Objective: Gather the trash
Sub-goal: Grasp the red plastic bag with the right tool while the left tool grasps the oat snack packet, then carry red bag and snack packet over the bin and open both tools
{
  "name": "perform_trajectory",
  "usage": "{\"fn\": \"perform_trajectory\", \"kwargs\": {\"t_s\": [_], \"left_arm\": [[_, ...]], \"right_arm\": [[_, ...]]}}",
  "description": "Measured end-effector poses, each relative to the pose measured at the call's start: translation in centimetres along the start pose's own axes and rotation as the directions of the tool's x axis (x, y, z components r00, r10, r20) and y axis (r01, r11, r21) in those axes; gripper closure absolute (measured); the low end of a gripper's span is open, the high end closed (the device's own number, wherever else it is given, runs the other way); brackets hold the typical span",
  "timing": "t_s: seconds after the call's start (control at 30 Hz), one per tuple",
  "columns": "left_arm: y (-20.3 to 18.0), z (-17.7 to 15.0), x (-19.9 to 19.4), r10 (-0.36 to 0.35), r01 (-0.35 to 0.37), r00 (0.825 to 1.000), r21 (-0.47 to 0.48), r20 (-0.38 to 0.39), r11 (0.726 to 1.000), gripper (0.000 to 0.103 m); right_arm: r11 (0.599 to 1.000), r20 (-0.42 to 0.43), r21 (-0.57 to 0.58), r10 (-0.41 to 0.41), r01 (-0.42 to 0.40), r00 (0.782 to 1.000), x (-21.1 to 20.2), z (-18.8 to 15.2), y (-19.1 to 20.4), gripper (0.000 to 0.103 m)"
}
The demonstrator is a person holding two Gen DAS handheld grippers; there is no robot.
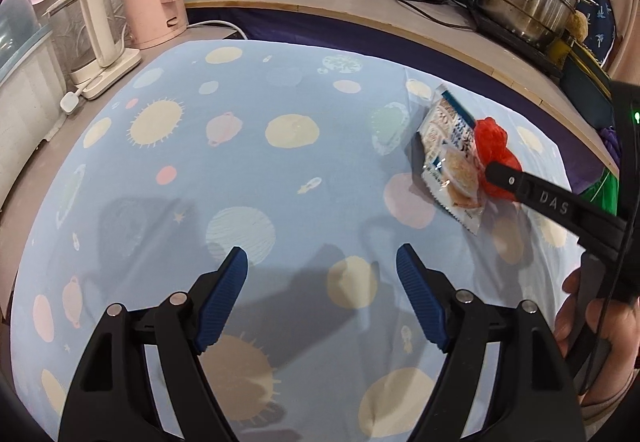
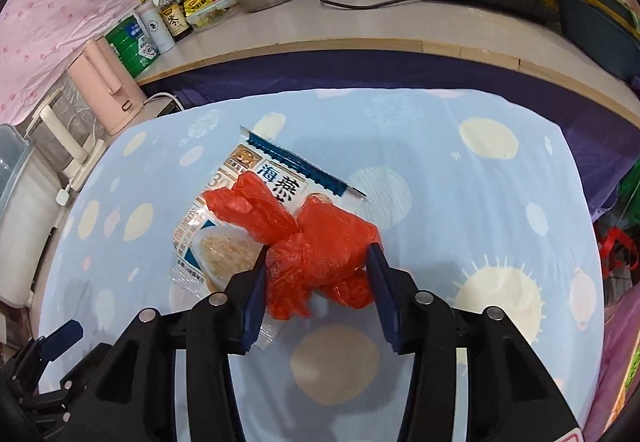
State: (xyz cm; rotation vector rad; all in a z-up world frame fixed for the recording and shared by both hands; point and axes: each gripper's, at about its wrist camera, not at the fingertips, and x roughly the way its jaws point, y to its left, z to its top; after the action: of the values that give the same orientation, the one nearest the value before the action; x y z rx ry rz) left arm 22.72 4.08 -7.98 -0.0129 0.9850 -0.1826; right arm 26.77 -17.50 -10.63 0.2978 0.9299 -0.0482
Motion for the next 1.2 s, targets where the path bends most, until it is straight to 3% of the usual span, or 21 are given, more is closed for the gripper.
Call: {"fn": "perform_trajectory", "kwargs": {"t_s": [0.13,0.3,0.53,0.6,0.7,0.83,1.2], "left_arm": [[-1.1,0.9,0.6,-0.046,0.046,0.999,0.017,0.000,0.999,0.026],[-2.8,2.9,2.2,-0.153,0.153,0.988,0.008,0.003,0.988,0.021],[-4.1,4.9,5.7,-0.191,0.191,0.982,-0.010,-0.001,0.982,0.023],[-4.5,5.1,6.4,-0.192,0.192,0.981,-0.006,-0.008,0.981,0.033],[-5.1,5.2,7.4,-0.204,0.204,0.978,0.007,-0.034,0.979,0.056],[-5.9,4.9,7.4,-0.203,0.204,0.979,0.041,-0.028,0.978,0.099],[-5.8,2.9,1.8,-0.257,0.254,0.966,0.085,0.020,0.963,0.103]], "right_arm": [[1.000,0.022,0.005,0.006,-0.006,1.000,-1.1,-0.6,-0.5,0.067],[1.000,0.043,0.002,-0.005,0.005,0.999,-3.0,-1.1,-1.2,0.067],[1.000,0.065,0.024,-0.004,0.003,0.998,-5.1,-1.5,-2.7,0.067],[1.000,0.067,0.029,-0.007,0.005,0.998,-5.5,-1.8,-3.1,0.067],[0.999,0.067,0.033,-0.014,0.012,0.998,-6.1,-2.2,-3.7,0.067],[0.999,0.073,0.043,-0.017,0.014,0.997,-6.8,-2.6,-4.2,0.067],[0.998,0.099,0.060,-0.021,0.015,0.995,-10.0,-4.0,-5.1,0.067]]}}
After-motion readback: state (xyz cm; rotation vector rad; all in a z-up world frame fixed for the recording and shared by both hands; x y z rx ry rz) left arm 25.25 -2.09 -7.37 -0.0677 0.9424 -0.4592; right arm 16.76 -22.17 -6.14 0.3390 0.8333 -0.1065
